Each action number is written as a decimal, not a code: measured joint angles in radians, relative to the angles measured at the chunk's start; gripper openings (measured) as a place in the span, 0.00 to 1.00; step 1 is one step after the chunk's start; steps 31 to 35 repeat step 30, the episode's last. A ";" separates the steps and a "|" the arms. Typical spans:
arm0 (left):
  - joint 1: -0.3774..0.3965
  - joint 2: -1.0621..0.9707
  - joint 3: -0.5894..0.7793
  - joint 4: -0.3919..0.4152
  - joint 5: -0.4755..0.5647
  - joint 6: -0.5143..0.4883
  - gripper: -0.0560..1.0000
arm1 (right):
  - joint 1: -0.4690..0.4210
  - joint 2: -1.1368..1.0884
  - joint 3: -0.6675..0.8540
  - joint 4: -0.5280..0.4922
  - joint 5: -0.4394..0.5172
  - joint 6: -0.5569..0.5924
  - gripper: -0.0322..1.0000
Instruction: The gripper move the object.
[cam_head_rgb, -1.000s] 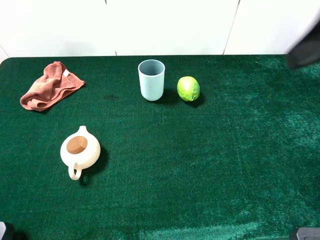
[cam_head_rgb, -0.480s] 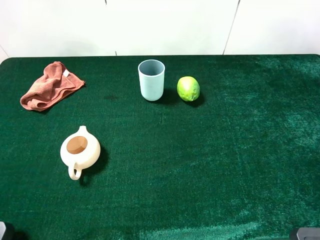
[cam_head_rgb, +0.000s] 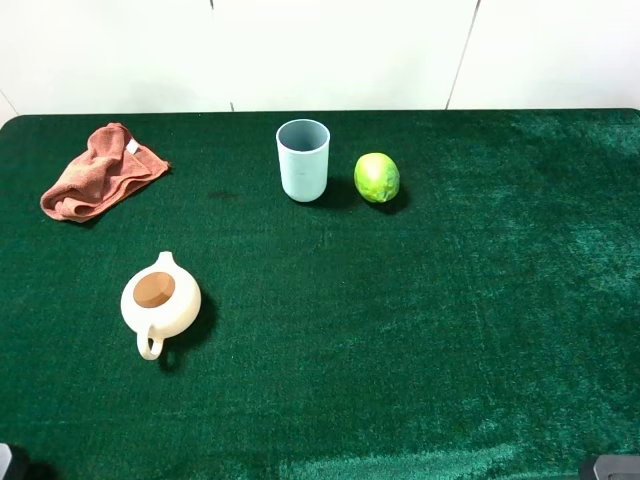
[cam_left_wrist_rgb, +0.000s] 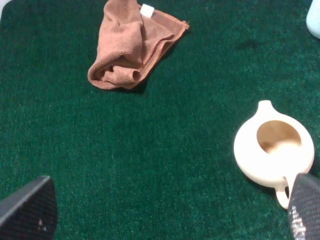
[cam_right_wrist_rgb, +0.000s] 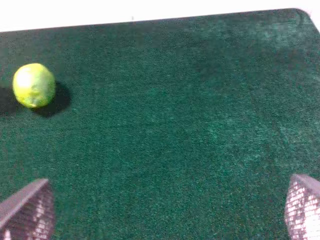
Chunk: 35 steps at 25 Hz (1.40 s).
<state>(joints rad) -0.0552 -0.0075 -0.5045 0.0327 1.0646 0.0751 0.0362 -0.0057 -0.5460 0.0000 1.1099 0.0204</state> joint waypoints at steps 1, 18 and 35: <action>0.000 0.000 0.000 0.000 0.000 0.000 0.93 | -0.001 -0.001 0.013 -0.005 -0.012 0.000 0.70; 0.000 0.000 0.000 0.000 0.000 0.000 0.93 | -0.001 -0.002 0.051 -0.017 -0.081 0.000 0.70; 0.000 0.000 0.000 0.000 0.000 0.000 0.93 | -0.001 -0.002 0.051 -0.019 -0.081 0.000 0.70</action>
